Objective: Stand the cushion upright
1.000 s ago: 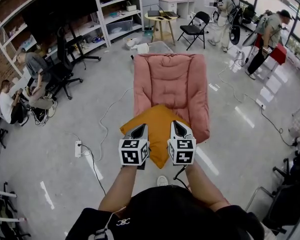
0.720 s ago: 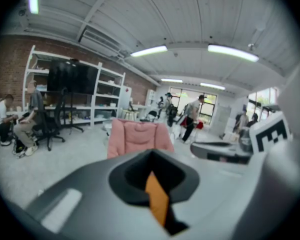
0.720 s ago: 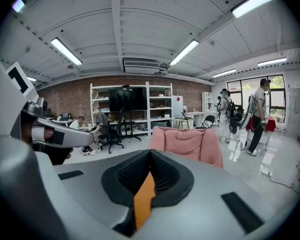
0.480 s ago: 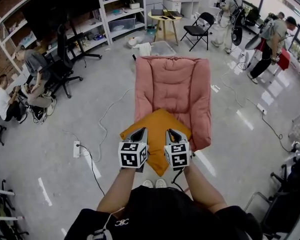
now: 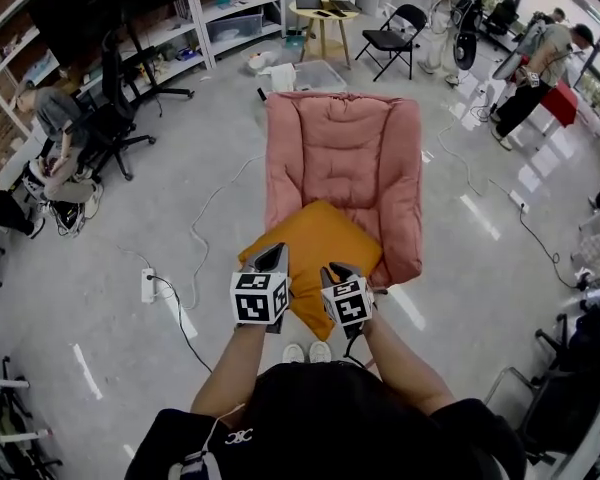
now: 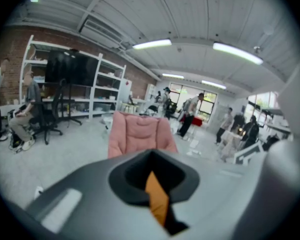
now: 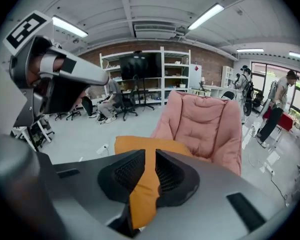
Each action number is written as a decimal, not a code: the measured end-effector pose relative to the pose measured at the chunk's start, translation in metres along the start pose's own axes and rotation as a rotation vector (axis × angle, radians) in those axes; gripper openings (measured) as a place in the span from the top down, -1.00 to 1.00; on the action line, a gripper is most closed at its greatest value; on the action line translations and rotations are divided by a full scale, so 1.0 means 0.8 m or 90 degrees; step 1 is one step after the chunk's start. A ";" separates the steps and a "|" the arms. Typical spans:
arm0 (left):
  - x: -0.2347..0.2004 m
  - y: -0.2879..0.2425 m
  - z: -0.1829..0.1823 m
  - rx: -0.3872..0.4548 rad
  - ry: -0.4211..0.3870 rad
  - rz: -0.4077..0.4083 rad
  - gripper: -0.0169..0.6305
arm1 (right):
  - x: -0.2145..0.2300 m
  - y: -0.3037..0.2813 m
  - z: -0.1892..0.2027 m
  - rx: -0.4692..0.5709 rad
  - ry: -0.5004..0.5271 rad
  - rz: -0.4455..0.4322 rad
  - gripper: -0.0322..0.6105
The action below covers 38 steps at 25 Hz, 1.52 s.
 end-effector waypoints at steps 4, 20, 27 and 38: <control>-0.012 0.004 0.030 -0.033 0.025 -0.014 0.96 | -0.018 -0.025 0.050 -0.088 0.010 -0.038 0.58; -0.031 0.021 0.095 -0.101 0.077 -0.048 0.96 | -0.056 -0.140 0.206 -0.342 0.210 -0.046 -0.23; -0.029 0.034 0.111 -0.109 0.081 -0.067 0.95 | -0.034 -0.152 0.230 -0.331 0.332 0.094 0.08; -0.015 0.021 0.085 -0.088 0.064 -0.038 0.95 | -0.007 -0.121 0.186 -0.279 0.285 0.100 0.79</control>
Point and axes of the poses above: the fingertips, and each gripper's own axes: y backward along the fingers, x to its right, z out of its underside, the point moved 4 cm from there along y, backward along the fingers, and after that the axes turned 9 degrees about -y, right-handed, at the moved point
